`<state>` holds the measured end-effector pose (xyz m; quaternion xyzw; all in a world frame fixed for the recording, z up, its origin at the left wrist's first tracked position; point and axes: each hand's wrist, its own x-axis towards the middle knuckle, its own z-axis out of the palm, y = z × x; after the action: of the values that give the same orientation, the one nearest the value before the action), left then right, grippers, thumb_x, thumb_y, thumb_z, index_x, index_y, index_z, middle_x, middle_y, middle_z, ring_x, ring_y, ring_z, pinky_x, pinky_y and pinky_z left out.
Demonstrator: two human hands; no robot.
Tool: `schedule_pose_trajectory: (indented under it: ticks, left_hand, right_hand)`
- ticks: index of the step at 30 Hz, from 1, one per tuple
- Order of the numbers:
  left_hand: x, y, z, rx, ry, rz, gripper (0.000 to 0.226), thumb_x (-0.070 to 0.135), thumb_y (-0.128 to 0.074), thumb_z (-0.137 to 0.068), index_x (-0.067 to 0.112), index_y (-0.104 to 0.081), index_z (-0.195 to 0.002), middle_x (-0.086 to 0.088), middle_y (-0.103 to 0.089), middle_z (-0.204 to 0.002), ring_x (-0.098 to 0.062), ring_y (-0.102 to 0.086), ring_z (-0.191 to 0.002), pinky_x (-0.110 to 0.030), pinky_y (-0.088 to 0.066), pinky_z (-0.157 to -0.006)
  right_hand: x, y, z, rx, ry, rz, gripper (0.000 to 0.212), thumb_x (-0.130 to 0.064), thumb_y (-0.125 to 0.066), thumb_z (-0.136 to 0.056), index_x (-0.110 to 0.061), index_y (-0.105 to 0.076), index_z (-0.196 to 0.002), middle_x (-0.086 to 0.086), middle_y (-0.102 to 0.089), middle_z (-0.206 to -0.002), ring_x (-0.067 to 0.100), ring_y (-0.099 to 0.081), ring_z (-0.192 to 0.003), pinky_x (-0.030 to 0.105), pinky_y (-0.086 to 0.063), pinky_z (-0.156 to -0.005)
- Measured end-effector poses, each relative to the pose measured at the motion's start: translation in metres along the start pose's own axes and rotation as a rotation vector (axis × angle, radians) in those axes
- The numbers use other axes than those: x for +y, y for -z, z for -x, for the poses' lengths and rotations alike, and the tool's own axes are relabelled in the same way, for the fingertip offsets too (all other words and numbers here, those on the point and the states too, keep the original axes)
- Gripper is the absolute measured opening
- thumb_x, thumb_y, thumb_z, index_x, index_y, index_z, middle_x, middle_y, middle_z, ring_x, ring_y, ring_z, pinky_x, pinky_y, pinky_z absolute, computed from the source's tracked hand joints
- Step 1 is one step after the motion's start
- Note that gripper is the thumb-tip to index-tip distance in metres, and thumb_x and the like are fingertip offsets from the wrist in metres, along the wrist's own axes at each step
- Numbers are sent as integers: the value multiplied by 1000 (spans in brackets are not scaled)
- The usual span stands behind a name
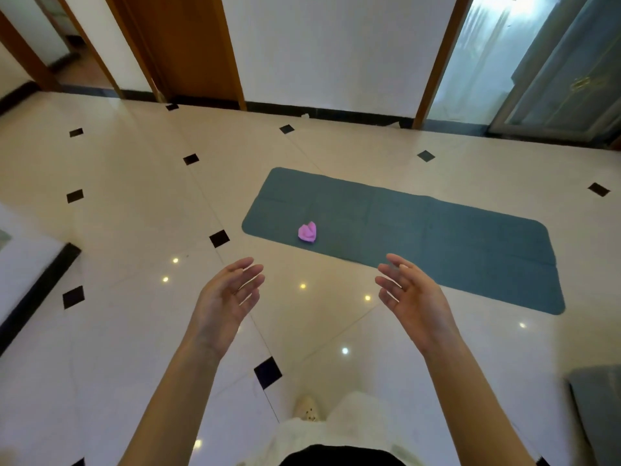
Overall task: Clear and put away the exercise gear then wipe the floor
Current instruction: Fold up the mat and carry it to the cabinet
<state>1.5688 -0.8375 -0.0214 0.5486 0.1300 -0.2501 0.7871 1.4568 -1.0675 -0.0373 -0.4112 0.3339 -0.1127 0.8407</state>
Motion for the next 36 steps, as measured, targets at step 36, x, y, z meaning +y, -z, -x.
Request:
schedule_pose_trajectory:
  ticks: [36]
  left_hand:
    - [146,-141,-486,-117,247,-15,21,15,-43,-93,11,-61,-102,-2,-72,-85,-13,-69,-75,-22,-56,-66]
  right_hand:
    - [-132,-142,-472,187,-116,97,18,-13,-46,-95,-13,-64,-101,4,-68,-88,15,-65,-74,25,-50,-65]
